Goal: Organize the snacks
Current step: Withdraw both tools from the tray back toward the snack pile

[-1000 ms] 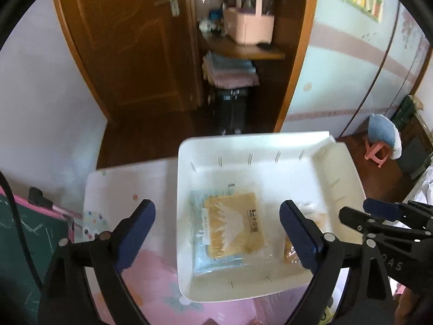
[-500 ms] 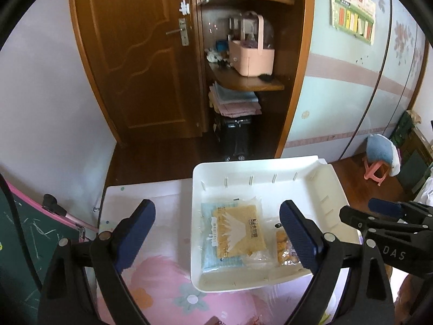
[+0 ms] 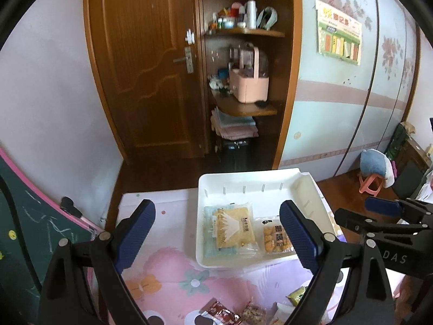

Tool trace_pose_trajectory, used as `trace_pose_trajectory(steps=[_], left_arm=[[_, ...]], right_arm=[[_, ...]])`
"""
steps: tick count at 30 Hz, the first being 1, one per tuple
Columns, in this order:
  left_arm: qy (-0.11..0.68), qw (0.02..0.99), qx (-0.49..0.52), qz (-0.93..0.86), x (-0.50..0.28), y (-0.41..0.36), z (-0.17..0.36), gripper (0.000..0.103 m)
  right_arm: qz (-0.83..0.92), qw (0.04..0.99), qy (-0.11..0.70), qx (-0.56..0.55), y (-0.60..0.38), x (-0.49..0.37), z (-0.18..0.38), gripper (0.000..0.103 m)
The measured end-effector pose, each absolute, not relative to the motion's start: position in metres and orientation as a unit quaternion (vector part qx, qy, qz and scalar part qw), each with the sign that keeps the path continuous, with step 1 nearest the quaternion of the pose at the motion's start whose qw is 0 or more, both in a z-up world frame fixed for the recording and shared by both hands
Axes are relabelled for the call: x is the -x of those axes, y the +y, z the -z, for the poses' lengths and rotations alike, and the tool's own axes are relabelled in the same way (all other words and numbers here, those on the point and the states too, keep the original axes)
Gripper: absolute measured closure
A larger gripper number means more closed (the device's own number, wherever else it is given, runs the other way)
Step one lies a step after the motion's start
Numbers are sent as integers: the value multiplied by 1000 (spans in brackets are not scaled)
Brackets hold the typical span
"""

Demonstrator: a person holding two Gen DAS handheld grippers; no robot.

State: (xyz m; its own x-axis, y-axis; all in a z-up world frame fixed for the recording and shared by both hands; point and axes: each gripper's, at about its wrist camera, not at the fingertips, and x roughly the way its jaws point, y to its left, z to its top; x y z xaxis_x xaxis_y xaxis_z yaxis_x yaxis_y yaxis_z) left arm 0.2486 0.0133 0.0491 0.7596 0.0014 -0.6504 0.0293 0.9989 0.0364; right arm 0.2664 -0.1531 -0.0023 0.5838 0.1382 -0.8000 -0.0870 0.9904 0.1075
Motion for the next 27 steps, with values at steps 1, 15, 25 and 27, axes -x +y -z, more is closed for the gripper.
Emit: trace_pose_trajectory(steps=[1,15,25,27], left_arm=[[344,939,-25,8,-241,12,-52,10],[341,939,16,41,-136,12,-69,10],[370,928,20,36,-86,16,-31,10],[380,924,21,38,-78,17,-20,10]], right_arm=[[-67,890,451,-29,-154,-261,0,36],[-73,905,419,8,-168,-165,-19,36],[-130,897,419,46,-172,-103,9,37],[-142,894,423,54,-169,-91,18,37]])
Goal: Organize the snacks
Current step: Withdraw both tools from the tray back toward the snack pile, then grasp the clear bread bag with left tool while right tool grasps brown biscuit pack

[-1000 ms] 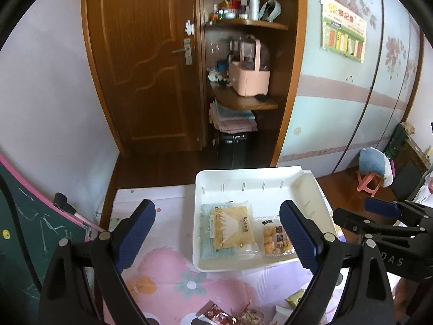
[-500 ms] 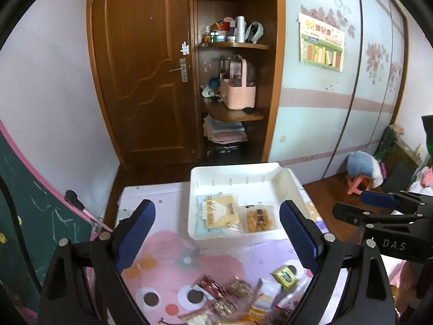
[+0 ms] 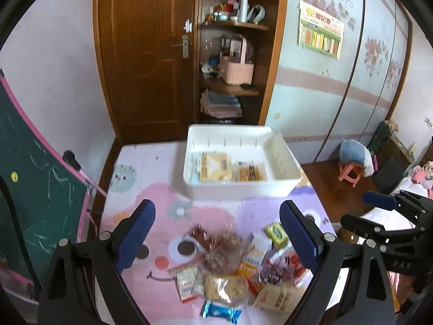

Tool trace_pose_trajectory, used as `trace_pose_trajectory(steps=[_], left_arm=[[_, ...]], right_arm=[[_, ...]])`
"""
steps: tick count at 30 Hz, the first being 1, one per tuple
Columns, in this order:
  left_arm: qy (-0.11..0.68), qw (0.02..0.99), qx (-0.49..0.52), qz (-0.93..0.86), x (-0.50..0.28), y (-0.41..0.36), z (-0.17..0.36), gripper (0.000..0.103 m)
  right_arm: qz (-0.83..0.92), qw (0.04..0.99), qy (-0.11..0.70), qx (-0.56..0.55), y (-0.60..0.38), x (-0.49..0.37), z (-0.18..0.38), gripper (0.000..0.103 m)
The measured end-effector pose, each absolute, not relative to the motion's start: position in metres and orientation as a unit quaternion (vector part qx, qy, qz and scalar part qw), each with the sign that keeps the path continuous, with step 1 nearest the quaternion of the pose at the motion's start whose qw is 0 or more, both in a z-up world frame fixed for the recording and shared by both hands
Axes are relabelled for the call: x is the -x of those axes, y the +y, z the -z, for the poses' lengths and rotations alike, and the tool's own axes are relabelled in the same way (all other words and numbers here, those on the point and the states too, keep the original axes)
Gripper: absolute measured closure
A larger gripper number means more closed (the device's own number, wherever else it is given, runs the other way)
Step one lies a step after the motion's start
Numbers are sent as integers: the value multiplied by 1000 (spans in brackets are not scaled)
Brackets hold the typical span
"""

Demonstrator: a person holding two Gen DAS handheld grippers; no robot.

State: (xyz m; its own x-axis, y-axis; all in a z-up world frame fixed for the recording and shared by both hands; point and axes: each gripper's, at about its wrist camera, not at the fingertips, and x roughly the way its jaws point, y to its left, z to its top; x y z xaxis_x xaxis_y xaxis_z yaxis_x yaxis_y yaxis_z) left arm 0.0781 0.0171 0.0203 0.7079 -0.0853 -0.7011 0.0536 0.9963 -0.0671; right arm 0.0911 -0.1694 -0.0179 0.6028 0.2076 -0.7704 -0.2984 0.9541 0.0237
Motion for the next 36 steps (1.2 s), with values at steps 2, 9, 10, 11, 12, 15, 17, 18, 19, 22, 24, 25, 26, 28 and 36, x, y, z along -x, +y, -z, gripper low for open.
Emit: trace_pose_trajectory(steps=[2,9,10,11,12,15,17,18,19,22,24,25,26,28,36], left_arm=[[390,920,19,35,-69,19,-9,10],[451,892,14,35,-49,23,51,10],[464,885,17,35,-48,23,61,10],[478,877,20,37,-46,24,73,10],[488,872,22,38,-44,25,83,10],[520,853,31,38,-41,27,119,10],[532,845,41,37,-40,27,134,10],[537,841,48,41,-40,28,143,10],[541,838,51,41,-41,28,150,10],[548,833,48,57,-45,26,166,10],[552,830,33,74,-52,22,175,10],[556,828,25,76,-55,19,178,10],[557,826,21,77,-57,18,180,10],[567,819,21,81,-66,16,191,10],[612,786,27,86,-94,9,223,10]], right_arm=[[-153,890,424,70,-165,-79,30,37],[-178,865,452,128,-151,-47,92,37],[-180,861,456,137,-150,-45,101,37],[-183,855,462,147,-148,-42,113,37],[-188,849,469,155,-146,-39,124,37],[-197,833,486,177,-140,-32,152,37],[-204,821,498,191,-136,-30,170,37],[-207,815,503,199,-134,-28,178,37],[-209,809,507,212,-131,-26,188,37],[-214,794,514,244,-124,-21,206,37],[-218,787,517,257,-124,-20,213,37],[-219,782,519,266,-122,-19,218,37],[-219,778,521,274,-121,-18,223,37],[-220,773,521,288,-120,-16,228,37],[-232,759,522,314,-113,-16,242,37]])
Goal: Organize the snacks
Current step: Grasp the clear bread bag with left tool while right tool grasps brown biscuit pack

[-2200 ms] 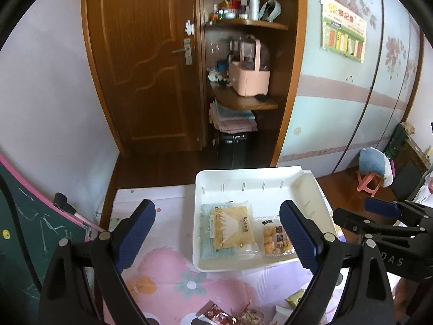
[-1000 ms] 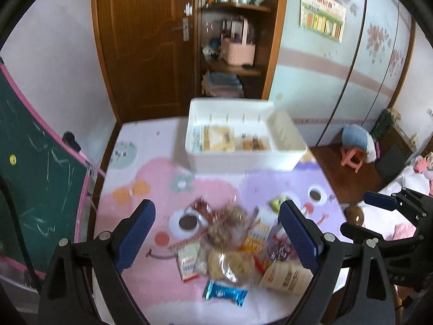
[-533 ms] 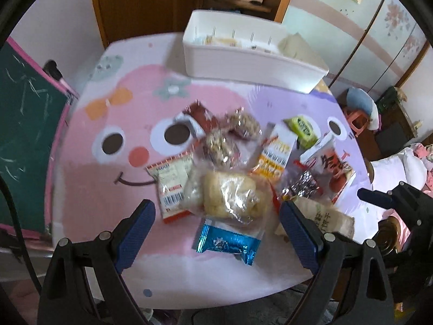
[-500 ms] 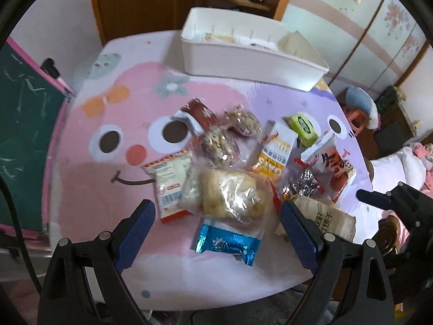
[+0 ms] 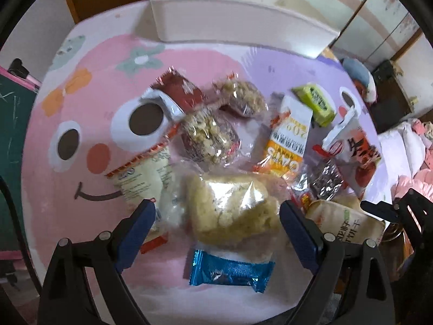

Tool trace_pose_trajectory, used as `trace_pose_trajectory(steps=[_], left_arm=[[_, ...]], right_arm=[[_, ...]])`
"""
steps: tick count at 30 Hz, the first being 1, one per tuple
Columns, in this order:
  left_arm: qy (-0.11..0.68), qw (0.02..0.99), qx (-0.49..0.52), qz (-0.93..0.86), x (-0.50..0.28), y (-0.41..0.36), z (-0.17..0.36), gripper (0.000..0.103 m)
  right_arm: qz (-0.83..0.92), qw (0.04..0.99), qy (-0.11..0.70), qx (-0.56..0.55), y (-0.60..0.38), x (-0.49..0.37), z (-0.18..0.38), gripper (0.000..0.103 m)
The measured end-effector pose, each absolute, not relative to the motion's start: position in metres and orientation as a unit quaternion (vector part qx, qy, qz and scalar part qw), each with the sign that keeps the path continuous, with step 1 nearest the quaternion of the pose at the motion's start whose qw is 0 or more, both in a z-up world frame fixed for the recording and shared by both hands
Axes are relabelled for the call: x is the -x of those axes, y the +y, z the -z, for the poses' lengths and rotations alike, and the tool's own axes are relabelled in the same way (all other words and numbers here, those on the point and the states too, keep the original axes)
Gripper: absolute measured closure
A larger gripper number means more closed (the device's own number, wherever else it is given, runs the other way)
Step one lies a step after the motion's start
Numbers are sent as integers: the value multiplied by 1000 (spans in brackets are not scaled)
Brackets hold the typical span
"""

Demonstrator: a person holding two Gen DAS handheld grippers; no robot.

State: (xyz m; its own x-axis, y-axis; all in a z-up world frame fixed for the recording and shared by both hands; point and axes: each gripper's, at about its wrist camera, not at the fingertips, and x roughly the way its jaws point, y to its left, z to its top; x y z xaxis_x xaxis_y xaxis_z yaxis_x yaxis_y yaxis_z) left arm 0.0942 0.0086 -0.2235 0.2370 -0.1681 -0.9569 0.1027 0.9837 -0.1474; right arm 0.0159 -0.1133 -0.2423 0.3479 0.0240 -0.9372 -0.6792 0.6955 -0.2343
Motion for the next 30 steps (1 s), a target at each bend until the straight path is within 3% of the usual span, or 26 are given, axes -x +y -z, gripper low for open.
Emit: trace_pose_trajectory(steps=[10,12,14,15,17,30], left_arm=[[632,770,-9,86,-106,-16,238,12],[634,768,-11,92,-107,-21,238,26],[631,770,-16,94,-107,-26,235,33],[628,773,-18,94,-107,-26,234,43],[629,771,-14,96,-107,-27,233,46],[598,797,9,80,-86,-10,192,51]], right_arm=[[-235,750,526,324,-112,-17,250,49],[-232,754,528,315,-114,-18,249,49],[-230,757,530,307,-116,-19,248,50],[-230,758,531,302,-117,-19,246,50],[-228,760,532,295,-119,-20,245,50],[-231,785,522,240,-127,-27,212,50]])
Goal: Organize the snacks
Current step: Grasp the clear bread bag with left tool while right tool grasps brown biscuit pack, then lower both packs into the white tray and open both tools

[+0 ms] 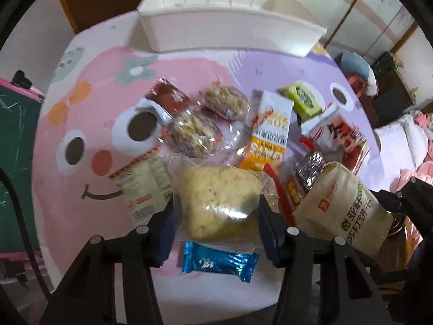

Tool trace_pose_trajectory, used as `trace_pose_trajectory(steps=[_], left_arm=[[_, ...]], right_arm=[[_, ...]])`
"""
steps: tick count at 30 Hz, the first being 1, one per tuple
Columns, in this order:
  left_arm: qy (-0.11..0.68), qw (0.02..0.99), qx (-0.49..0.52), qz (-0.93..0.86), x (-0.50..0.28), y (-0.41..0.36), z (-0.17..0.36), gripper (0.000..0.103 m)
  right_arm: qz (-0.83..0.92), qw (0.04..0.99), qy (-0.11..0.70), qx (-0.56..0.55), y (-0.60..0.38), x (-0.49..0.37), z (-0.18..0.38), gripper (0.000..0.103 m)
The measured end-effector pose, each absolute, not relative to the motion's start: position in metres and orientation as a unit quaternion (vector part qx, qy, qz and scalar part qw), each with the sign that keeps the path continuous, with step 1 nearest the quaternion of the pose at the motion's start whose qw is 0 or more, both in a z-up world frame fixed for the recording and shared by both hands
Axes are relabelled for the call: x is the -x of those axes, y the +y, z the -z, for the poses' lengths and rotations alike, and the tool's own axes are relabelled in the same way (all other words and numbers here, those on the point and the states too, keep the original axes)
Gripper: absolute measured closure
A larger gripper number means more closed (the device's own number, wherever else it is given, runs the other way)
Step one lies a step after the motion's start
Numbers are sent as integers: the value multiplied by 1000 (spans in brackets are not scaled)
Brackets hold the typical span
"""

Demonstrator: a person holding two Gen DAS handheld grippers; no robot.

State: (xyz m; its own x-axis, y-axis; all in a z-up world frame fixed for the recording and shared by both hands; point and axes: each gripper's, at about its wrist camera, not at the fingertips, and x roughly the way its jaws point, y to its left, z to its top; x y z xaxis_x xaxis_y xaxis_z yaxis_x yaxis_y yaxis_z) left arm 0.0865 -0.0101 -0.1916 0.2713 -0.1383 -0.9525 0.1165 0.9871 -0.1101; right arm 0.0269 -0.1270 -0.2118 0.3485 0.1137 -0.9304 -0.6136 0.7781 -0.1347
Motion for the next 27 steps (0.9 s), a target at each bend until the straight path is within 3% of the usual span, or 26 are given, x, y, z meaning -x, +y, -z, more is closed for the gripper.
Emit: trace_pose_trajectory(steps=[15,27], left_arm=[[491,868,30,72,-79,8,47,51],[439,896,26,68,-124,7,-22,50]], right_arm=[[-226,846,466,125,-137,-51,112,50],[-201,881,428,32,-153,-117,26,50]])
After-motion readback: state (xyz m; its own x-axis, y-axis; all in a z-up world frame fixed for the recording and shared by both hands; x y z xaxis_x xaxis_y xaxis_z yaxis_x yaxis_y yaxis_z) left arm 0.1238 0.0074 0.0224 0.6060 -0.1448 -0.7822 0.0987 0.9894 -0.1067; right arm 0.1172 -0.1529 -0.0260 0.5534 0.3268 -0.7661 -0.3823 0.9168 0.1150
